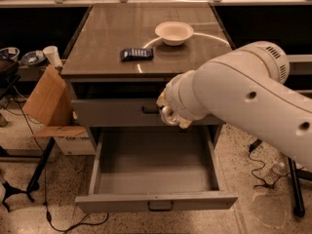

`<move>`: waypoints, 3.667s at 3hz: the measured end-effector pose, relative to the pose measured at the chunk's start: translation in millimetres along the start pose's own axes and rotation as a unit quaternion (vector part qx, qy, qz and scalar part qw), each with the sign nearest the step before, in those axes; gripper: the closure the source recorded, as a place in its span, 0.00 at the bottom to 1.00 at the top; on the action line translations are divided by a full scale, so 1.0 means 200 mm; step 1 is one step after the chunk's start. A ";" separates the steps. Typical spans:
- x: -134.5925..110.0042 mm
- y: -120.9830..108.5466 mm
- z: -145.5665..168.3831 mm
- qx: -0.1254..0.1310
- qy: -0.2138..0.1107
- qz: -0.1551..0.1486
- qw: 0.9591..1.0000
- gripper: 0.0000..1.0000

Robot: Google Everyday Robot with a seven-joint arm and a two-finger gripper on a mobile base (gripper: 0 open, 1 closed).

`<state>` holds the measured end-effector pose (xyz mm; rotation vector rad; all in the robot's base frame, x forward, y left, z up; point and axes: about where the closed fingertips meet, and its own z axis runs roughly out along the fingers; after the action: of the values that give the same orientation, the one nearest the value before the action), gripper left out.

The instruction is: Place pepsi can into middle drawer

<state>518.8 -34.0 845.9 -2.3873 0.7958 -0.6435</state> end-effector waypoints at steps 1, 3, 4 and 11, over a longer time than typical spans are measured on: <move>-0.07 0.05 0.14 -0.028 -0.035 -0.001 0.999 1.00; -0.22 0.17 0.50 -0.086 -0.135 0.014 0.987 1.00; -0.26 0.20 0.59 -0.102 -0.163 0.018 0.981 1.00; -0.57 0.55 1.48 -0.198 -0.328 0.045 0.923 1.00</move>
Offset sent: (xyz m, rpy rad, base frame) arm 0.0205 0.0467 -0.1308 0.0123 0.3621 0.1122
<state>566.3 63.9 529.0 -2.6420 0.7653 0.3957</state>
